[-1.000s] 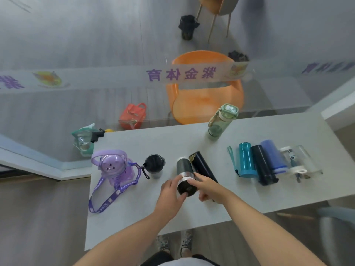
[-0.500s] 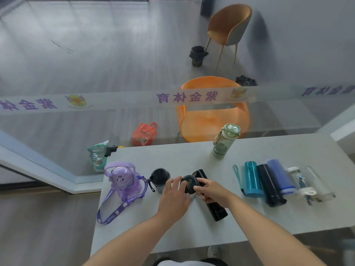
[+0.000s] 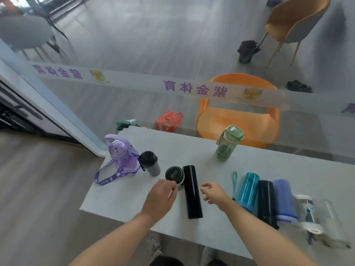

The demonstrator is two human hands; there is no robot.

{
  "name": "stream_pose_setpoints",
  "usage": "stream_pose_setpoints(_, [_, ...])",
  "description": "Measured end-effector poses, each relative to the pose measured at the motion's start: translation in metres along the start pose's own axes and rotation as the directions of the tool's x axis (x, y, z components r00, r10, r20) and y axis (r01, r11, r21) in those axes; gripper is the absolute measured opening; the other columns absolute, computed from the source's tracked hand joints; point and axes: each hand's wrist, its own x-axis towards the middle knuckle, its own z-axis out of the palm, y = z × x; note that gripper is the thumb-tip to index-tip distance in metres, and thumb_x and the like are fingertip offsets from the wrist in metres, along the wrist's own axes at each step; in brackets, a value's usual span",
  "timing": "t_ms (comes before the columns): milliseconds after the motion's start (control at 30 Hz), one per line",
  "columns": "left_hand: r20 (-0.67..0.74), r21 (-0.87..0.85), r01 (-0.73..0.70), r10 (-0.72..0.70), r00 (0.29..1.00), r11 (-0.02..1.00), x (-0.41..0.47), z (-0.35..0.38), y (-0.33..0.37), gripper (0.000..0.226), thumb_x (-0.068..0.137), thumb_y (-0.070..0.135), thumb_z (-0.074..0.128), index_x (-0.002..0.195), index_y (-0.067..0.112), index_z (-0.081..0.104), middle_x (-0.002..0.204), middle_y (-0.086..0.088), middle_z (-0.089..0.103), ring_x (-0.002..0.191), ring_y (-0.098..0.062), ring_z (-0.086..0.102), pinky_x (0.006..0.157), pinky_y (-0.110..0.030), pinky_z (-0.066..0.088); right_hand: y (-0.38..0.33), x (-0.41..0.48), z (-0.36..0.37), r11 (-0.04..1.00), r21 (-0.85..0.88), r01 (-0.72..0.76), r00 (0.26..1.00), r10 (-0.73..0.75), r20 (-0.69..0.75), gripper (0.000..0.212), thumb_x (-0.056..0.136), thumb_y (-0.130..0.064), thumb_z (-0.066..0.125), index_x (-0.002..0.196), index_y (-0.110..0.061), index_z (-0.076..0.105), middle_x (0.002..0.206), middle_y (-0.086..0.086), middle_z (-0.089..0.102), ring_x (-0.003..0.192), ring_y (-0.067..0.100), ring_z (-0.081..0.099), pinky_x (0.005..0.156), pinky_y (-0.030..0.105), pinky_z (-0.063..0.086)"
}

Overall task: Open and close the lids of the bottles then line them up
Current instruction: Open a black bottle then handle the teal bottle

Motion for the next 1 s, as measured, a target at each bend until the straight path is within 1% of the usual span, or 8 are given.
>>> stream_pose_setpoints(167, [0.148, -0.055, 0.406, -0.395, 0.907, 0.912, -0.054, 0.052, 0.009, 0.013, 0.097, 0.025, 0.052, 0.098, 0.037, 0.053, 0.085, 0.008, 0.062, 0.076, -0.01, 0.056, 0.066, -0.026, 0.045, 0.05, -0.001, 0.009, 0.996, -0.067, -0.061, 0.996, 0.066, 0.062, 0.044, 0.1, -0.022, 0.052, 0.143, -0.014, 0.049, 0.123, 0.007, 0.061, 0.092, 0.021, 0.07, 0.085, 0.035, 0.056])
stream_pose_setpoints(267, [0.264, -0.09, 0.573, -0.535, 0.803, 0.815, -0.063, 0.087, 0.012, 0.025, 0.093, 0.015, 0.046, 0.105, 0.036, 0.052, 0.101, 0.003, 0.064, 0.079, -0.01, 0.058, 0.065, -0.025, 0.047, 0.069, 0.004, 0.019, 0.996, -0.074, -0.045, 0.995, 0.052, 0.089, 0.053, 0.099, -0.022, 0.056, 0.149, -0.023, 0.04, 0.127, 0.006, 0.058, 0.086, 0.02, 0.07, 0.076, 0.03, 0.058])
stream_pose_setpoints(367, [0.427, -0.083, 0.659, -0.571, 0.701, 0.748, -0.056, 0.115, 0.017, 0.041, 0.091, 0.022, 0.052, 0.13, 0.031, 0.045, 0.132, 0.006, 0.053, 0.113, -0.013, 0.053, 0.094, -0.033, 0.048, 0.079, 0.013, 0.024, 0.999, -0.03, -0.045, 0.989, 0.049, 0.14, 0.069, 0.094, -0.012, 0.058, 0.154, -0.031, 0.03, 0.135, 0.008, 0.053, 0.075, 0.019, 0.07, 0.069, 0.027, 0.06])
stream_pose_setpoints(467, [0.506, -0.108, 0.697, -0.564, 0.652, 0.708, -0.047, 0.131, 0.022, 0.054, 0.086, 0.024, 0.062, 0.134, 0.031, 0.037, 0.135, 0.004, 0.05, 0.118, -0.015, 0.05, 0.092, -0.03, 0.045, 0.085, 0.022, 0.024, 0.999, 0.017, -0.031, 0.976, 0.027, 0.217, 0.079, 0.09, -0.001, 0.056, 0.155, -0.033, 0.025, 0.121, 0.008, 0.064, 0.069, 0.018, 0.068, 0.062, 0.025, 0.058])
stream_pose_setpoints(633, [0.512, -0.152, 0.68, -0.531, 0.675, 0.717, -0.04, 0.128, 0.038, 0.067, 0.077, 0.035, 0.074, 0.133, 0.035, 0.038, 0.131, 0.011, 0.052, 0.115, -0.01, 0.051, 0.09, -0.025, 0.044, 0.077, 0.019, 0.008, 1.0, 0.0, -0.023, 0.977, 0.023, 0.213, 0.075, 0.089, 0.0, 0.056, 0.149, -0.037, 0.032, 0.106, 0.011, 0.069, 0.069, 0.017, 0.066, 0.067, 0.03, 0.062])
stream_pose_setpoints(733, [0.446, -0.107, 0.568, -0.471, 0.761, 0.816, -0.035, 0.112, 0.053, 0.061, 0.081, 0.037, 0.073, 0.133, 0.038, 0.042, 0.13, 0.011, 0.052, 0.116, -0.011, 0.049, 0.097, -0.031, 0.045, 0.063, 0.003, -0.015, 1.0, -0.007, -0.027, 0.978, 0.028, 0.208, 0.064, 0.091, -0.012, 0.056, 0.146, -0.04, 0.039, 0.103, 0.012, 0.066, 0.067, 0.017, 0.061, 0.069, 0.029, 0.061])
stream_pose_setpoints(833, [0.35, -0.154, 0.492, -0.418, 0.838, 0.857, -0.025, 0.095, 0.072, 0.05, 0.084, 0.033, 0.072, 0.128, 0.034, 0.05, 0.124, 0.011, 0.058, 0.114, -0.012, 0.052, 0.099, -0.032, 0.045, 0.044, -0.017, -0.038, 1.0, -0.013, 0.0, 0.978, 0.003, 0.211, 0.053, 0.091, -0.023, 0.054, 0.141, -0.039, 0.045, 0.093, 0.007, 0.066, 0.064, 0.015, 0.058, 0.065, 0.025, 0.056])
stream_pose_setpoints(1000, [0.239, -0.269, 0.448, -0.392, 0.888, 0.853, 0.0, 0.071, 0.097, 0.038, 0.089, 0.028, 0.065, 0.126, 0.032, 0.055, 0.116, 0.008, 0.059, 0.109, -0.013, 0.056, 0.094, -0.033, 0.047, 0.011, -0.043, -0.059, 0.997, 0.055, 0.058, 0.973, -0.068, 0.22, 0.025, 0.093, -0.037, 0.051, 0.115, -0.04, 0.062, 0.111, 0.01, 0.068, 0.062, 0.016, 0.057, 0.074, 0.03, 0.057])
